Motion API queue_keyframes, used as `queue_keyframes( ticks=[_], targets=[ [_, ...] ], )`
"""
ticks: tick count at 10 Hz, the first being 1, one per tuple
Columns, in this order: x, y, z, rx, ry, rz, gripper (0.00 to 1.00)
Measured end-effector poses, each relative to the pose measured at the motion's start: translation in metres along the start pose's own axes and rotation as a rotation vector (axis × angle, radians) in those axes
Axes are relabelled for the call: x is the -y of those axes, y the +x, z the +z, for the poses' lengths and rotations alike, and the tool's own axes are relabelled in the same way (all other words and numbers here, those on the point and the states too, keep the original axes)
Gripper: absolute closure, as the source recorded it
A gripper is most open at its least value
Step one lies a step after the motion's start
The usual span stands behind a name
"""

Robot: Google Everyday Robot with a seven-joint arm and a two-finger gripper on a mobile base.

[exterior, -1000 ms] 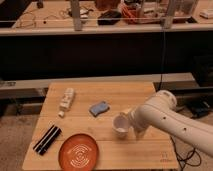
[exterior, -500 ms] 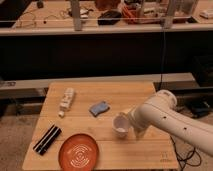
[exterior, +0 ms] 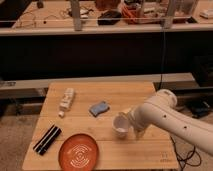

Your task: Pick up the ceramic cup

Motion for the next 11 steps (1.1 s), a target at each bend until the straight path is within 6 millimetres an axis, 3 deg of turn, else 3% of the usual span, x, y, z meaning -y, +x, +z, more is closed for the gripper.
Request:
queue_keyframes(
  ticks=[11],
  targets=[
    [0.0012,-0.002,-0.0008,0.023,-0.013,-0.031,0.2]
  ],
)
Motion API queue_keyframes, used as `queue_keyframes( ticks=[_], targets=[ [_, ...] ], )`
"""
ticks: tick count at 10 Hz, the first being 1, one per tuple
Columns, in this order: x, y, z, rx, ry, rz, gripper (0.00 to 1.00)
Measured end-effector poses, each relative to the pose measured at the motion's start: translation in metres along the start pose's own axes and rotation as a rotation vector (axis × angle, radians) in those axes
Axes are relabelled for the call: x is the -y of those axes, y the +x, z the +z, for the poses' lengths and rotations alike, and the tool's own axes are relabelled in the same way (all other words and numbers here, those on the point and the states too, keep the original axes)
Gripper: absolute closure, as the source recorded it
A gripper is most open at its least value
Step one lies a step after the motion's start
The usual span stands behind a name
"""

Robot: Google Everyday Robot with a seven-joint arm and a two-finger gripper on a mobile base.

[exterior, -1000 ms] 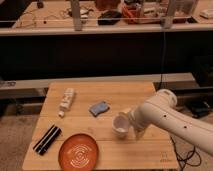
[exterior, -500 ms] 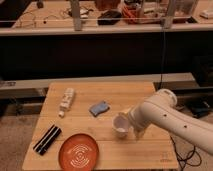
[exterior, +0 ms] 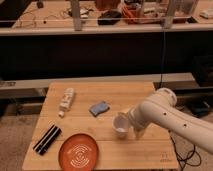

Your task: Pick up the ceramic cup

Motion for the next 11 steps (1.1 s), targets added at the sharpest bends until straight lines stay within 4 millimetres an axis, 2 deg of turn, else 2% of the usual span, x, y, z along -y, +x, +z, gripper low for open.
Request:
queue_keyframes(
  ticks=[11],
  targets=[
    [0.0023,0.0029,0.0044,0.027,-0.016,-0.025,0.2]
  ],
)
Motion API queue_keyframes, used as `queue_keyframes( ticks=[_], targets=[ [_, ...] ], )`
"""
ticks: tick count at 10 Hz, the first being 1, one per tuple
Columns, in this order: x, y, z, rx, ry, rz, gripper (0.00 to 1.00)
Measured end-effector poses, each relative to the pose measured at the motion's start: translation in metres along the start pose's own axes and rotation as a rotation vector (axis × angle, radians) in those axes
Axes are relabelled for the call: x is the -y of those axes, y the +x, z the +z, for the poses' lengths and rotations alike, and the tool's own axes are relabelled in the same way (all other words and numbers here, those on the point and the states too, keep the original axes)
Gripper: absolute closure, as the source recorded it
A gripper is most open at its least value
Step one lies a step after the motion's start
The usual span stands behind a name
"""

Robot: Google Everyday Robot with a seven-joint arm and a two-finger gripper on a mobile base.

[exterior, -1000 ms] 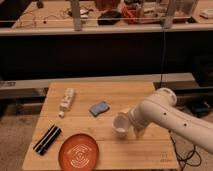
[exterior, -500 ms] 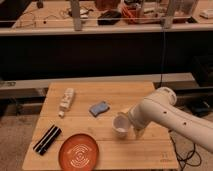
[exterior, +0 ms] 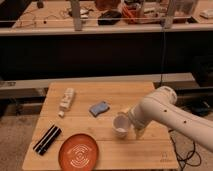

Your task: Pick up the ceramic cup

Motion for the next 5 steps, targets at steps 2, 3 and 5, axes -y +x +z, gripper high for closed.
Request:
queue_keyframes(
  ticks=[2,3,5],
  targets=[
    [0.0007,0.0006,0.0011,0.003,-0.002,-0.006,0.2],
    [-0.0001,0.0019,0.0013,0.004,-0.004,-0.006,0.2],
    [0.0002,0.0032,0.005,0.009,-0.011,-0.012,0.2]
  ],
)
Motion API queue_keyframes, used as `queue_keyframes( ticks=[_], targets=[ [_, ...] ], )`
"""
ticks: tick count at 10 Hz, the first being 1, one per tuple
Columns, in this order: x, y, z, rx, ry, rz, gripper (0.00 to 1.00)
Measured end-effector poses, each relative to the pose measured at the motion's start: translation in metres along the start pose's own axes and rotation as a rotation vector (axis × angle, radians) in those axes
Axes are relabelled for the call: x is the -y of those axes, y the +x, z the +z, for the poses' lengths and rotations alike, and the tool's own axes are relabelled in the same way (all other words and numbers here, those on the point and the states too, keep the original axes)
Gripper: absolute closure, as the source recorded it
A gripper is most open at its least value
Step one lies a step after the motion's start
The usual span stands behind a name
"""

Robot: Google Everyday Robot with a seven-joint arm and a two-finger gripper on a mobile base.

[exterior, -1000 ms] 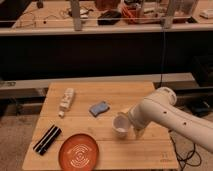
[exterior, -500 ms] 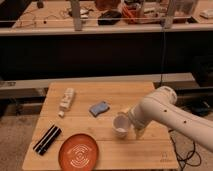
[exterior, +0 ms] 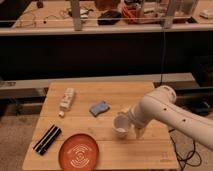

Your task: Pick up the ceramic cup

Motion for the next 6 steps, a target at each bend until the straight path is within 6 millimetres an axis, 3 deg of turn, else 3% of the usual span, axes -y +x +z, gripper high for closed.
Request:
queue_keyframes(
  ticks=[6],
  targets=[
    [-0.001,0.0021,0.0064,0.002,-0.019,-0.043,0.2]
  ],
)
